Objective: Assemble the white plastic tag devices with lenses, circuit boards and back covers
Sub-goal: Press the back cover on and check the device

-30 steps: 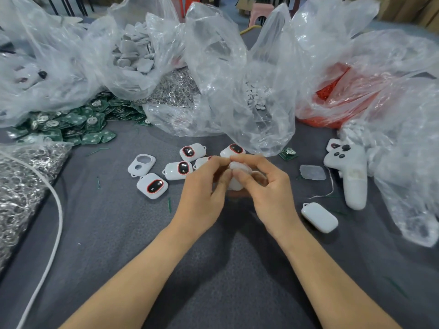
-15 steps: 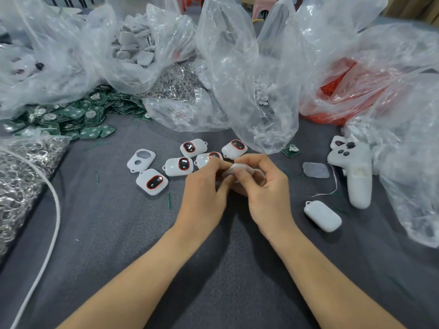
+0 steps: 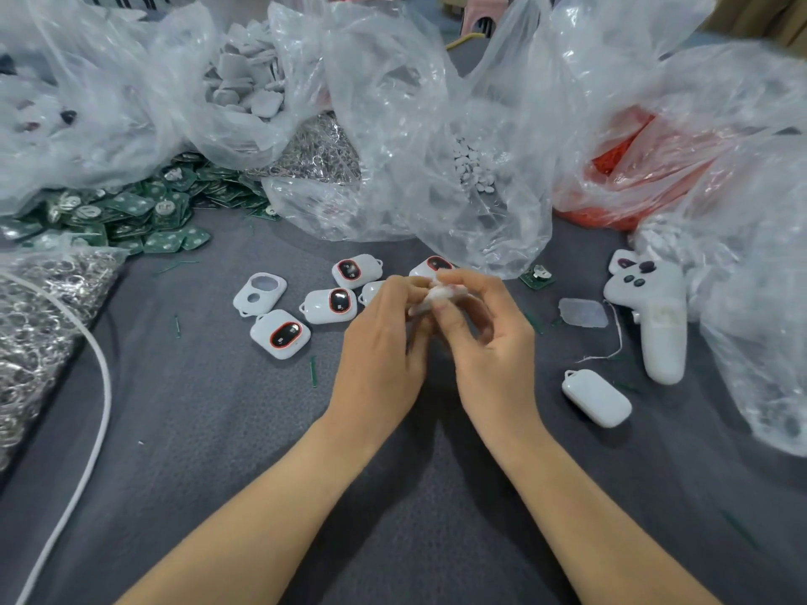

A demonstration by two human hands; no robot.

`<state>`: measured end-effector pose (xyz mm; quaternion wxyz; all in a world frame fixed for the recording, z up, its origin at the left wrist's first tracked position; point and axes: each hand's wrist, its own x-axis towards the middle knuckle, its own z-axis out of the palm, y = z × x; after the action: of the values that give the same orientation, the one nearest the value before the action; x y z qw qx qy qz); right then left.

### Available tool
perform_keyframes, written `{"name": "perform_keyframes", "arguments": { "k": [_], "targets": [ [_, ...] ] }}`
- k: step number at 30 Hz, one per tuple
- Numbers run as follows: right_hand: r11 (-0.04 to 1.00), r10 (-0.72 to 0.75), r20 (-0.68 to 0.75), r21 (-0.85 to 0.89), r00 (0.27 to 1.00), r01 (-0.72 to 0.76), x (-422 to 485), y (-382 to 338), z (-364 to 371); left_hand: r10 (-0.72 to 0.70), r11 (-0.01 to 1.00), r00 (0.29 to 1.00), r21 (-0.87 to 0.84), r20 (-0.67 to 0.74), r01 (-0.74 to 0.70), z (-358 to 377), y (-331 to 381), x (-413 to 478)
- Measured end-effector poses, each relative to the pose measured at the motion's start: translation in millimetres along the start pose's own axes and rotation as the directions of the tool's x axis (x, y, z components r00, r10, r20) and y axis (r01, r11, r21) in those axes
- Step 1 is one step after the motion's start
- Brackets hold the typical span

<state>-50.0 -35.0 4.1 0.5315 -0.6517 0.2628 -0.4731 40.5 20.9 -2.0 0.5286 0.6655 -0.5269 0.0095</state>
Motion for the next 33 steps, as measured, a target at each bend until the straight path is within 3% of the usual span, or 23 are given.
{"name": "perform_keyframes", "arguments": {
  "k": [4, 7, 9, 12, 16, 21, 28, 33],
  "targets": [
    [0.966, 0.201, -0.023, 0.168, 0.979, -0.194, 3.1, -1.2, -6.1, 0.059, 0.996, 0.997, 0.064, -0.046, -0.056, -3.6, -1.8, 3.4],
    [0.960, 0.221, 0.012, 0.173, 0.975, -0.220, 7.1, -2.4, -11.3, 0.045, 0.993, 0.998, 0.113, -0.038, -0.041, -5.0, -0.5, 5.1],
    [0.959, 0.224, 0.009, 0.178, 0.975, -0.222, 9.2, -3.4, -13.4, -0.031, 0.998, 0.999, -0.055, -0.027, 0.029, -5.6, 1.2, 2.9],
    [0.930, 0.256, 0.038, 0.263, 0.966, -0.257, 11.7, -6.1, -16.7, -0.290, 0.868, 0.953, -0.397, 0.085, 0.299, -9.5, 5.5, 5.3],
    [0.903, 0.305, 0.081, 0.292, 0.949, -0.315, 12.7, -6.4, -17.1, -0.344, 0.808, 0.919, -0.437, 0.195, 0.395, -11.3, -0.9, 9.1],
    [0.938, 0.300, 0.048, 0.165, 0.953, -0.304, 14.3, -3.8, -19.1, -0.391, 0.662, 0.873, -0.569, 0.293, 0.488, -7.8, -5.3, 7.8],
    [0.861, 0.331, 0.130, 0.365, 0.935, -0.356, 14.2, -2.1, -21.5, -0.309, 0.592, 0.893, -0.668, 0.327, 0.450, -6.8, -12.8, 5.7],
    [0.766, 0.438, 0.138, 0.460, 0.888, -0.449, 17.2, -5.0, -19.6, -0.316, 0.523, 0.881, -0.710, 0.353, 0.472, -4.2, -12.4, 7.0]
  ]
}}
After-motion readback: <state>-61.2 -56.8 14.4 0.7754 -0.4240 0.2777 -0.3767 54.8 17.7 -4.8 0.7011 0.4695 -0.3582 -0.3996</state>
